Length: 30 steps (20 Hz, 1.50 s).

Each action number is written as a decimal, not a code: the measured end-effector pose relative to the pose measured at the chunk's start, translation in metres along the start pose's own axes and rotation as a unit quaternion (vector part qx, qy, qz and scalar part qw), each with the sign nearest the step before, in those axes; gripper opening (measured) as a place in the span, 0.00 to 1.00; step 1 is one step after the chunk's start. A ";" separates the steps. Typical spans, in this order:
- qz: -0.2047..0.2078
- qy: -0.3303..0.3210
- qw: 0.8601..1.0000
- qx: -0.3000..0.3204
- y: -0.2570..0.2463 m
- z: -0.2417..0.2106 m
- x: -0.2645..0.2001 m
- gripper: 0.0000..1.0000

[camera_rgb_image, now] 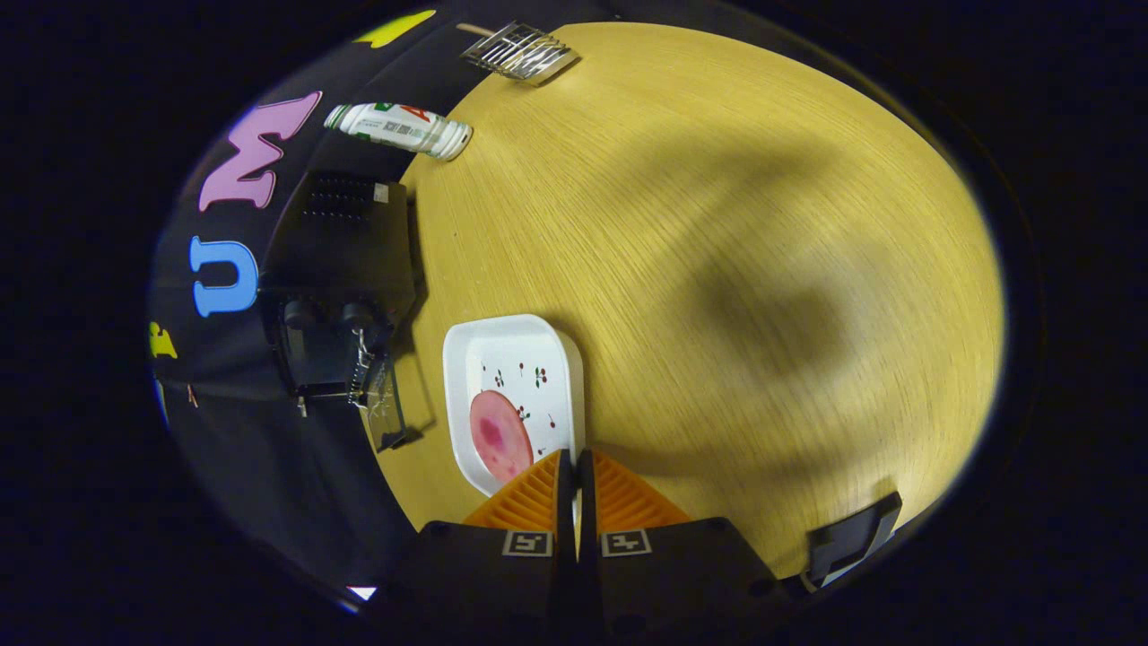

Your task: Open the toaster oven, put the food inside, and close the toaster oven door.

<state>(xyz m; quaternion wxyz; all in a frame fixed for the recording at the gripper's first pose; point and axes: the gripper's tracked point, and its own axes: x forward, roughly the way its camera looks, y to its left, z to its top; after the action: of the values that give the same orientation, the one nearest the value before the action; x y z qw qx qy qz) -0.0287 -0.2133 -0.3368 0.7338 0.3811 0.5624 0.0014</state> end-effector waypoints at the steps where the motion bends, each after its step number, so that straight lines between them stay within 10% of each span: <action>1: 0.011 -0.006 1.000 0.005 0.004 0.000 -0.005 0.05; 14: 0.086 -0.073 0.990 0.086 0.075 -0.049 -0.073 0.05; 30: 0.108 -0.095 0.985 0.098 0.221 -0.118 0.015 0.05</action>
<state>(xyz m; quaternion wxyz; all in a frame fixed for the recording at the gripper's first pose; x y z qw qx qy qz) -0.0265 0.0152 -0.2343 0.7385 0.5083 0.4428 -0.0108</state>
